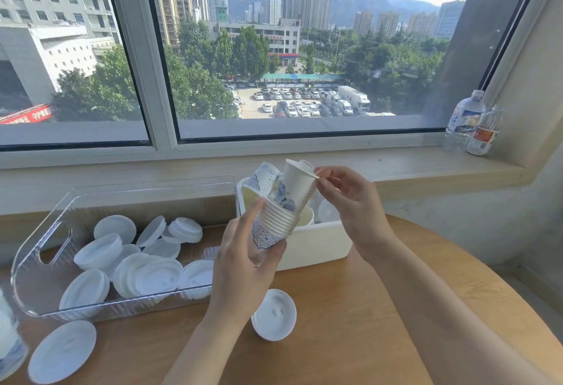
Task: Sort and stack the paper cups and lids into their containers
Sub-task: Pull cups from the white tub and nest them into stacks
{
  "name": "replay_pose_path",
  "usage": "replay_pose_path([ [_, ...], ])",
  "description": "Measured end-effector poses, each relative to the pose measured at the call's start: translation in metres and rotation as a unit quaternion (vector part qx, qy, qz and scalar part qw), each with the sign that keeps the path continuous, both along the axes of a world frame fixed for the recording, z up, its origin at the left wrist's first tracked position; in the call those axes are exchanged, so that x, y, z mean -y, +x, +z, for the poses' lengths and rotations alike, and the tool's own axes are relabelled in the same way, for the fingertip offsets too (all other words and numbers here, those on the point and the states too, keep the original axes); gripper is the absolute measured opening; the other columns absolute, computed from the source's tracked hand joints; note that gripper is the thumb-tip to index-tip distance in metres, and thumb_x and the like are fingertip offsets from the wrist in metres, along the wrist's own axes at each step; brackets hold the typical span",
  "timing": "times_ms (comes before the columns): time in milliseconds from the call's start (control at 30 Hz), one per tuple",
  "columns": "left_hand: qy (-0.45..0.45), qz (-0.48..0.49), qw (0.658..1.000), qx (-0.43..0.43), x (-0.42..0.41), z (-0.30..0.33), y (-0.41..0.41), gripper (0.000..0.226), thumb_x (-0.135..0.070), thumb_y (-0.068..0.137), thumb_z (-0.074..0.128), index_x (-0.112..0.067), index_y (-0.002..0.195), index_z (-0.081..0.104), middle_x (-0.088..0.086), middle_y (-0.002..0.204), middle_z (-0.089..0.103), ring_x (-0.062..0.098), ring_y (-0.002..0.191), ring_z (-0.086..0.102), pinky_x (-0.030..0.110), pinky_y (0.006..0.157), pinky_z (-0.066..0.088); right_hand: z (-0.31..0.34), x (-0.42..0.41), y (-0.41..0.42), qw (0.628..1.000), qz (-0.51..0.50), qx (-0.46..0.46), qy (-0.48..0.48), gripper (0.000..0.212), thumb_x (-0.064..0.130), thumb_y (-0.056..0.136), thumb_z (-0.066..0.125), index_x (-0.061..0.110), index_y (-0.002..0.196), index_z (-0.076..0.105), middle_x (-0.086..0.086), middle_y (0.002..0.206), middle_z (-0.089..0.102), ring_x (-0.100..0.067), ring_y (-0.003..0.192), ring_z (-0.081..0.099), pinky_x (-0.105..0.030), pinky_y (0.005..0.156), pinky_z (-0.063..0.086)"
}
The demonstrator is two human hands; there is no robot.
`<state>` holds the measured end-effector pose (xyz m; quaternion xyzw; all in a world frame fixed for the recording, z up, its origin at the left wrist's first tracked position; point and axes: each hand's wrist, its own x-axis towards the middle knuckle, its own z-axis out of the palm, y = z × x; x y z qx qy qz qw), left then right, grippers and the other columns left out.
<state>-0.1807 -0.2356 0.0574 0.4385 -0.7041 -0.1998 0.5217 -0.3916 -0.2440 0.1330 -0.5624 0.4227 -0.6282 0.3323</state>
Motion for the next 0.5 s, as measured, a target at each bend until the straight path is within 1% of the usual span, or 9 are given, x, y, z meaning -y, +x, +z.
replay_pose_path([
  [100,0.002,-0.001,1.0,-0.003,-0.001,-0.001,0.001,0.076,-0.035,0.088,0.08,-0.05,0.151,0.039,-0.02,0.13,0.054,-0.017,0.119,0.048,-0.002,0.087,0.037,-0.009,-0.006,0.009,0.999,0.037,0.028,0.015,0.005,0.004,0.099,0.065,0.005,0.101,0.069,0.0,0.105,0.072,-0.009,0.1,0.066,-0.023,0.091,0.051],
  [167,0.0,0.0,1.0,-0.003,-0.002,-0.001,0.002,0.076,-0.034,0.088,0.081,-0.049,0.15,0.04,-0.019,0.129,0.055,-0.016,0.119,0.048,-0.001,0.088,0.038,-0.016,-0.009,0.015,0.998,0.054,0.014,0.026,0.004,0.003,0.099,0.064,0.003,0.101,0.068,-0.001,0.106,0.072,-0.009,0.099,0.066,-0.024,0.091,0.052],
  [233,-0.002,0.003,1.0,-0.006,-0.002,0.0,0.004,0.078,-0.032,0.087,0.082,-0.05,0.149,0.04,-0.02,0.128,0.056,-0.016,0.119,0.048,0.0,0.088,0.038,-0.024,-0.01,0.019,0.997,0.064,-0.038,0.035,0.004,0.008,0.099,0.067,0.007,0.099,0.071,0.002,0.109,0.073,-0.011,0.103,0.067,-0.031,0.094,0.052],
  [300,-0.003,0.005,1.0,-0.006,-0.002,0.0,0.007,0.08,-0.03,0.086,0.083,-0.051,0.149,0.039,-0.023,0.127,0.054,-0.018,0.118,0.048,-0.002,0.087,0.038,-0.026,-0.01,0.021,0.992,0.066,-0.093,0.049,0.007,0.016,0.1,0.069,0.015,0.097,0.075,0.007,0.115,0.075,-0.012,0.114,0.067,-0.044,0.102,0.049],
  [333,-0.003,0.005,1.0,-0.005,-0.002,0.0,0.008,0.08,-0.029,0.086,0.084,-0.051,0.149,0.039,-0.022,0.128,0.054,-0.019,0.118,0.048,-0.002,0.087,0.037,-0.025,-0.01,0.02,0.991,0.062,-0.107,0.057,0.009,0.02,0.099,0.07,0.019,0.095,0.077,0.009,0.119,0.075,-0.011,0.118,0.066,-0.046,0.105,0.048],
  [400,-0.002,0.005,1.0,-0.002,-0.001,-0.001,0.012,0.081,-0.029,0.086,0.084,-0.05,0.15,0.039,-0.018,0.13,0.056,-0.018,0.118,0.048,-0.002,0.087,0.038,-0.02,-0.008,0.021,0.991,0.049,-0.109,0.061,0.012,0.026,0.099,0.07,0.023,0.096,0.081,0.012,0.127,0.072,-0.009,0.123,0.065,-0.044,0.107,0.049],
  [467,-0.004,0.005,1.0,0.003,-0.001,-0.003,0.015,0.082,-0.029,0.086,0.084,-0.05,0.15,0.038,-0.014,0.13,0.057,-0.016,0.118,0.049,0.0,0.087,0.04,-0.016,-0.005,0.027,0.991,0.04,-0.111,0.061,0.013,0.028,0.099,0.07,0.026,0.104,0.082,0.013,0.13,0.07,-0.006,0.124,0.064,-0.039,0.107,0.051],
  [500,-0.005,0.007,1.0,0.002,-0.001,-0.003,0.017,0.082,-0.029,0.086,0.084,-0.05,0.15,0.038,-0.014,0.13,0.058,-0.015,0.118,0.05,0.001,0.086,0.042,-0.016,-0.002,0.032,0.99,0.041,-0.118,0.062,0.015,0.027,0.099,0.07,0.028,0.109,0.081,0.013,0.128,0.072,-0.005,0.122,0.066,-0.037,0.105,0.052],
])
